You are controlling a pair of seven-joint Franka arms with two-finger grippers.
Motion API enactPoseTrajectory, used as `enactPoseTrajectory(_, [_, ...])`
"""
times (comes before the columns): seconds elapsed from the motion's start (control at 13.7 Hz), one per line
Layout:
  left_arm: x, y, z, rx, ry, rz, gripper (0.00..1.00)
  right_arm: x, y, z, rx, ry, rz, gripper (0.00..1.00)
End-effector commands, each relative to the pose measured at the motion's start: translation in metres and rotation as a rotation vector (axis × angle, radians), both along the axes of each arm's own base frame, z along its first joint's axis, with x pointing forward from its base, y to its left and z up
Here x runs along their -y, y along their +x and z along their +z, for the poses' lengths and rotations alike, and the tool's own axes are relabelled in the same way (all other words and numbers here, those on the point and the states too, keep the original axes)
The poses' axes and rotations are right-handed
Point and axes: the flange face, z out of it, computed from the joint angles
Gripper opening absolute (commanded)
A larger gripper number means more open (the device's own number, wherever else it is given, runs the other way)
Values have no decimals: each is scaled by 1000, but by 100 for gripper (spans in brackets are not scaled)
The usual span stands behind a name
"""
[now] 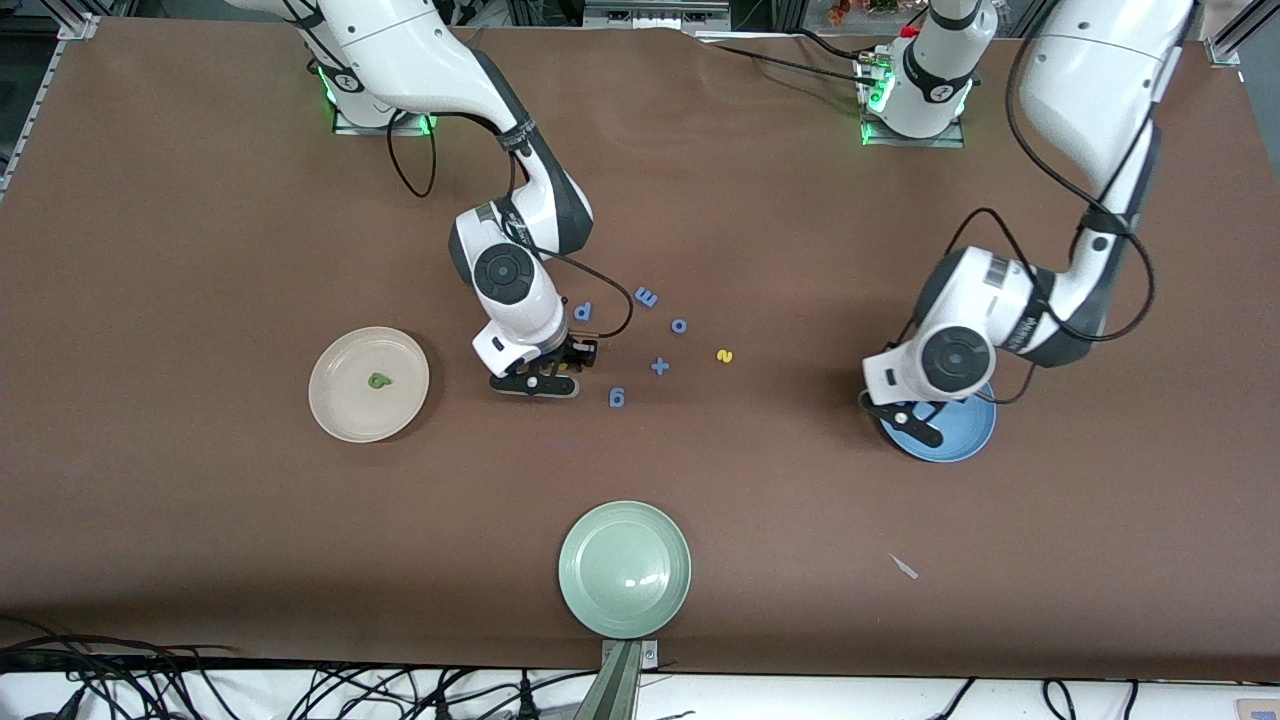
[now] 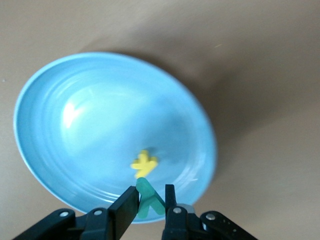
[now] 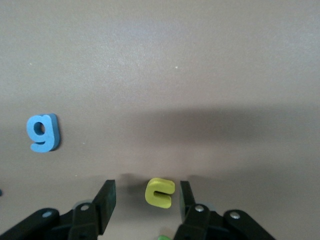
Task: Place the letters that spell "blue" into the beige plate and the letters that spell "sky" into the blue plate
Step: 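Drop the teal x in the blue plate while the right gripper lowers to the u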
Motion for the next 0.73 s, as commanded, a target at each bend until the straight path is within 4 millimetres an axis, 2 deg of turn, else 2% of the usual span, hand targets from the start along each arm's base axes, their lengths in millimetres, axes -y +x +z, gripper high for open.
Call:
enactPoseTrajectory(0.0, [4,-5,-10,-7,-15,-41,53,-4,2,0,1,13,-17,59])
enactPoseTrajectory(0.07, [4,-4,-9,-3,-18,-30,94,-4,2,-2,-2,11,-18,58])
enactPoseTrajectory(0.15, [7,-4,-7,-2,-20,-34,100,-3,1,-6,-2,9,-18,56])
enactPoseTrajectory(0.22, [12,-3,-2,6,-22,-33,100,-3,1,-9,5,10,-18,56])
enactPoseTrajectory(0.44, [62,-10,14,27,-96,104,100,5,-5,-21,18,5,-13,55])
enactPoseTrajectory(0.58, [107,-20,23,60,-94,213,100,5,-5,-21,18,5,-13,53])
enactPoseTrajectory(0.66, [131,-26,29,83,-89,285,100,5,-5,-21,17,5,-16,48])
